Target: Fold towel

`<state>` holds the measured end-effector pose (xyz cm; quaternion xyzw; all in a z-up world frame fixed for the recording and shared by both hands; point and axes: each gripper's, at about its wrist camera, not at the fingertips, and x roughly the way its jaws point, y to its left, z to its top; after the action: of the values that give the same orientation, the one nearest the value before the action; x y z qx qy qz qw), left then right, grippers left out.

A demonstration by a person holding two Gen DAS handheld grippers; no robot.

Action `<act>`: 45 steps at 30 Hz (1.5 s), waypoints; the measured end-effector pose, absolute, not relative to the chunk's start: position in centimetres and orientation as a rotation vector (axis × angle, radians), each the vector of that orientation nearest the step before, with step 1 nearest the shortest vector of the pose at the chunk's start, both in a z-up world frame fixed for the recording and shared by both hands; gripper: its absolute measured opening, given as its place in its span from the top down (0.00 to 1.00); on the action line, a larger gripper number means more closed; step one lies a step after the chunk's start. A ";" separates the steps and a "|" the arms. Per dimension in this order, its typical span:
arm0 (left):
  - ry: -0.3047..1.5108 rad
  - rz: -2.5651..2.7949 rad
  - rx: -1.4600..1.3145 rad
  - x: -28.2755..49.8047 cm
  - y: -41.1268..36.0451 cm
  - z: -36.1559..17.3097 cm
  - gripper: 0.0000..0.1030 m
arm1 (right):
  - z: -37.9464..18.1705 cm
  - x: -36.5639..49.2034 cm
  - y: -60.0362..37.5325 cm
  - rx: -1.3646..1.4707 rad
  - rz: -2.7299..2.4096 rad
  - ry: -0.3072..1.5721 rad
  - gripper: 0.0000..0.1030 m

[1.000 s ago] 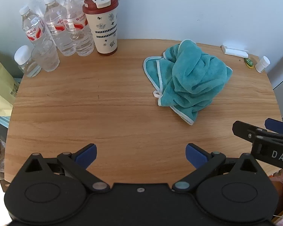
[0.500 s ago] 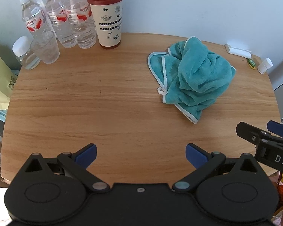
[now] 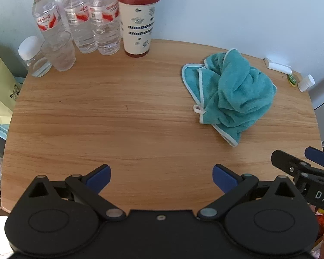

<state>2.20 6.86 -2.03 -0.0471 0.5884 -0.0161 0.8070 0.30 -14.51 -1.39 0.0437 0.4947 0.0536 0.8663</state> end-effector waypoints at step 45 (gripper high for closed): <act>0.979 -0.076 -0.048 7.8 5.3 -8.4 0.00 | -4.3 19.7 -12.6 -0.185 0.303 0.942 0.33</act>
<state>7.82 5.35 -8.44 -0.0228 0.4699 -0.0365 0.8817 19.67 -12.57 -4.26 -0.0887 0.4515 0.1450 0.8760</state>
